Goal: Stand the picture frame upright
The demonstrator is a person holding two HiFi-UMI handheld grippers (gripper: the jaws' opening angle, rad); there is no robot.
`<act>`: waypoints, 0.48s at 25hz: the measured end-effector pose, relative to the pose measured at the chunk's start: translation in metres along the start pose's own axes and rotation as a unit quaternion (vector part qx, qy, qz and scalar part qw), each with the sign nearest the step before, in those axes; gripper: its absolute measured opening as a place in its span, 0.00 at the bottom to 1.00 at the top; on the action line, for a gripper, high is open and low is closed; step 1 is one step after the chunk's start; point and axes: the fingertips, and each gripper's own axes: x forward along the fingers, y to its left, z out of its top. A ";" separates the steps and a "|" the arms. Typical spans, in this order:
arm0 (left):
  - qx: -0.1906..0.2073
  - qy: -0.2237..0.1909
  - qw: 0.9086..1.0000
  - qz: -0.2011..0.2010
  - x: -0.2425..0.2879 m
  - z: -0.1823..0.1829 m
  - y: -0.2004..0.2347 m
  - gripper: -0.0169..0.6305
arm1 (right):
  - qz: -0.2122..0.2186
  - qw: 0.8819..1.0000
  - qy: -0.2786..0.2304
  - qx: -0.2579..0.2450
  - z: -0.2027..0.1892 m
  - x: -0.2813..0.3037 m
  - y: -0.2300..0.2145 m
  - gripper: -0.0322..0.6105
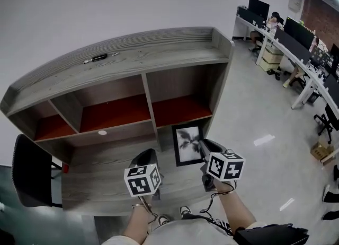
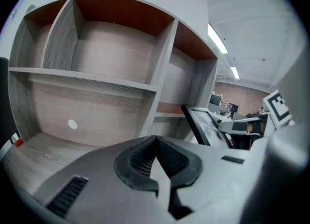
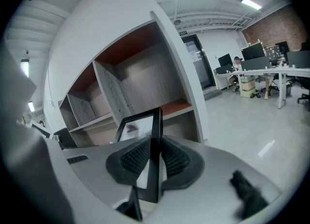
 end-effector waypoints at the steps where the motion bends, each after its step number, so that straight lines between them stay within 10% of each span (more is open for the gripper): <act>1: 0.001 -0.004 1.000 0.001 0.000 0.005 0.001 0.05 | 0.000 1.000 -0.004 -0.002 0.005 0.001 0.000 0.18; 12: 0.018 -0.063 0.998 0.014 -0.002 0.074 0.011 0.05 | 0.003 0.998 -0.048 -0.028 0.058 0.017 0.009 0.18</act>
